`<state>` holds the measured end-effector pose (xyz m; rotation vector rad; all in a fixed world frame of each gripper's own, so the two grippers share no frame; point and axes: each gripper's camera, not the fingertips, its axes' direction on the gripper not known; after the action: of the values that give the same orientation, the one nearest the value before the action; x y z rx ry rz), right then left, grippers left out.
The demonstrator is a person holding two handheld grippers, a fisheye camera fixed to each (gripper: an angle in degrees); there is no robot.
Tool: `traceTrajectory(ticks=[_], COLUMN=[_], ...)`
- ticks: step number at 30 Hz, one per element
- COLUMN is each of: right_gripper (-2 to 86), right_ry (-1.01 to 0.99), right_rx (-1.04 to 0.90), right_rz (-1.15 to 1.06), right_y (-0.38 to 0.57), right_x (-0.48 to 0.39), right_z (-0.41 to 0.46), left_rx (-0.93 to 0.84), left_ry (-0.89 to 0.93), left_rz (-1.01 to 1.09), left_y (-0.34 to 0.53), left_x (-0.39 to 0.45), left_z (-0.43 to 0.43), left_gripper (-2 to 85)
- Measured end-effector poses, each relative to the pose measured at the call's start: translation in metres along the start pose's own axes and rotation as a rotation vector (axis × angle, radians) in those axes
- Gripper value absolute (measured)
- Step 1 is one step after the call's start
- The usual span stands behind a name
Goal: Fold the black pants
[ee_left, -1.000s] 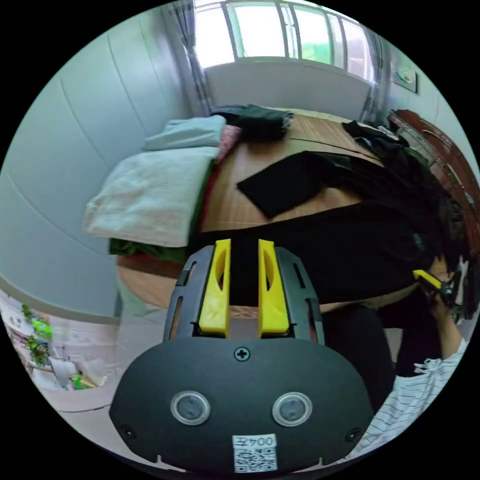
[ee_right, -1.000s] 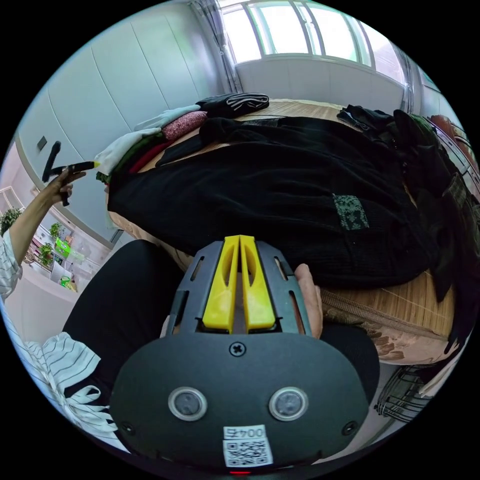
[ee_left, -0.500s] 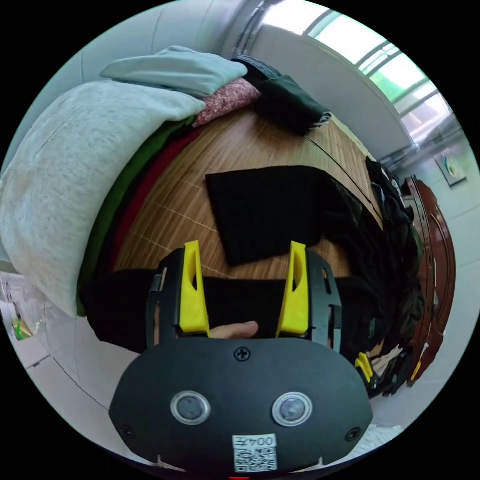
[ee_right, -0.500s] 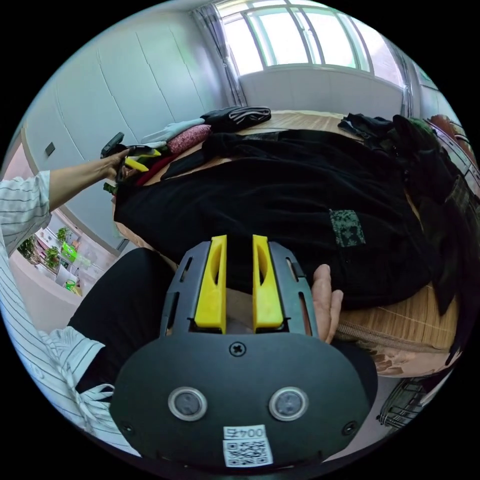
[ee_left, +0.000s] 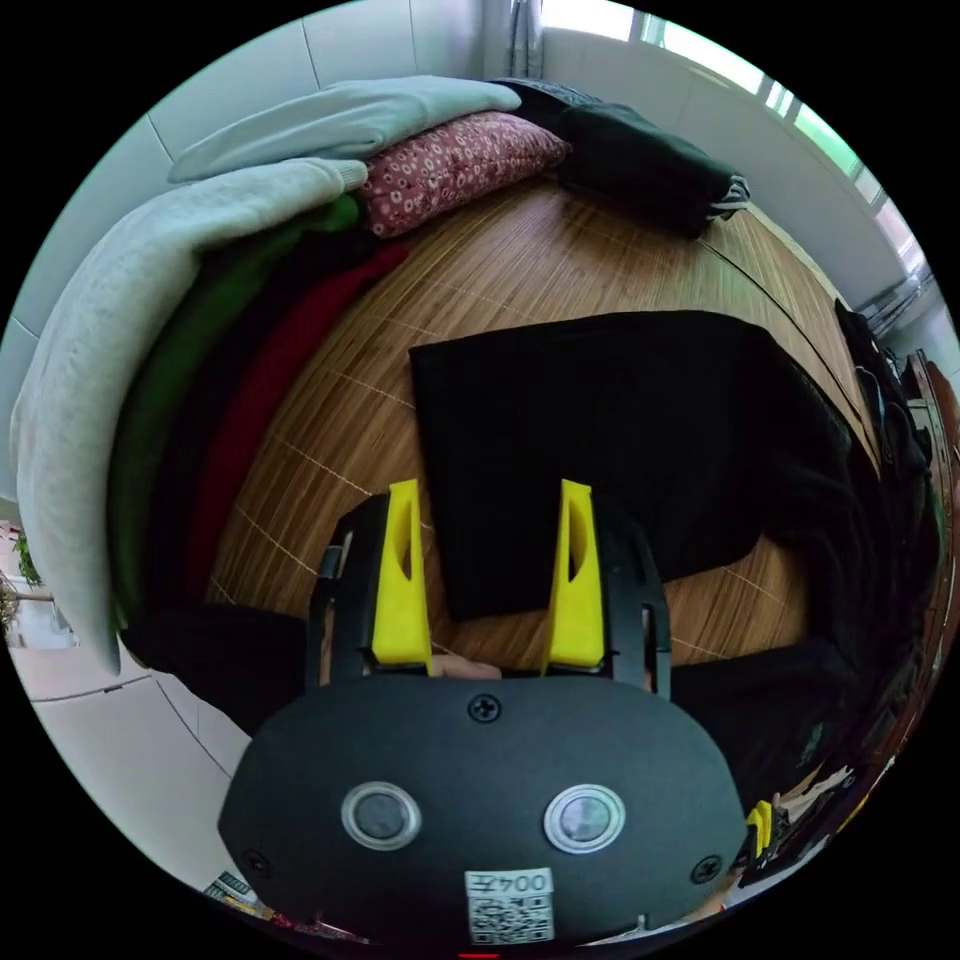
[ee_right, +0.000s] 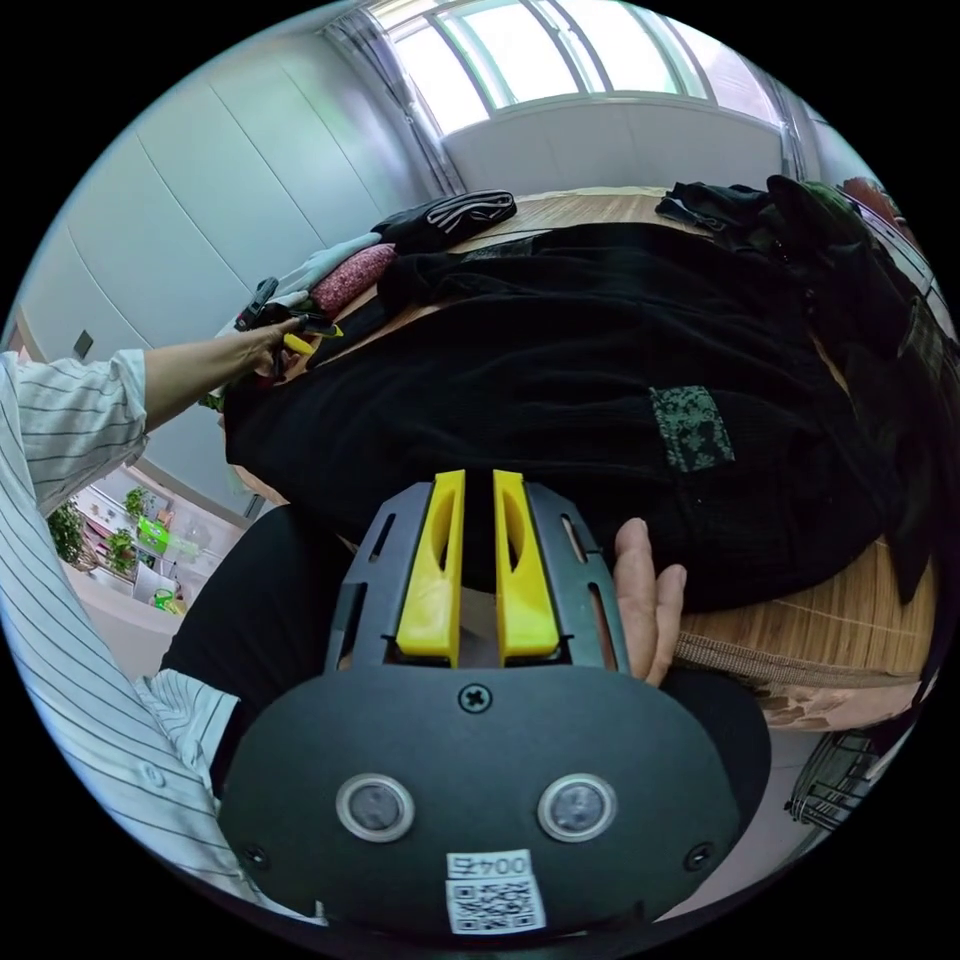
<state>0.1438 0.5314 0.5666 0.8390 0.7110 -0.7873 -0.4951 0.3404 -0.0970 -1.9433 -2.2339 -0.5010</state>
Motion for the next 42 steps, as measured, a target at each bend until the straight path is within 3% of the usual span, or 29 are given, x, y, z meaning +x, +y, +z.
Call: traceTrajectory(ticks=[5,9,18,25,30,34,36,38,42], right_gripper=[5.0,4.1,4.0,7.7,10.3,11.1,11.2,11.2,12.2], right_ry=[0.015,0.014,0.004,0.054,0.044,0.002,-0.151,-0.424,-0.655], right_rx=[-0.016,-0.014,0.066,0.127,0.165,0.128,0.083,0.055,-0.014], right_rz=[-0.007,0.011,0.074,0.071,0.071,0.088,0.169,0.327,0.514], right_y=[-0.003,-0.006,-0.011,-0.020,-0.032,-0.059,-0.077,-0.095,-0.118], right_x=[0.015,0.029,0.061,0.068,0.082,0.109,0.131,0.156,0.152], right_z=[0.006,0.007,-0.004,-0.038,-0.073,-0.086,-0.080,-0.059,-0.007], left_rx=[0.024,0.072,0.459,0.715,0.814,0.790,0.727,0.634,0.510], left_ry=[-0.009,-0.081,0.100,0.450,0.534,0.546,0.535,0.484,0.371], left_rz=[0.097,0.185,0.283,0.583,0.892,1.018,1.016,1.006,1.017], left_y=[-0.003,-0.011,0.002,0.089,0.199,0.275,0.295,0.322,0.360], left_x=[0.000,-0.009,-0.098,-0.175,-0.257,-0.349,-0.378,-0.398,-0.395], left_z=[0.051,0.071,0.001,-0.069,-0.057,0.025,0.081,0.164,0.278], left_gripper=[5.2,3.4,1.8,1.4,1.4,1.3,1.3,1.4,1.5])
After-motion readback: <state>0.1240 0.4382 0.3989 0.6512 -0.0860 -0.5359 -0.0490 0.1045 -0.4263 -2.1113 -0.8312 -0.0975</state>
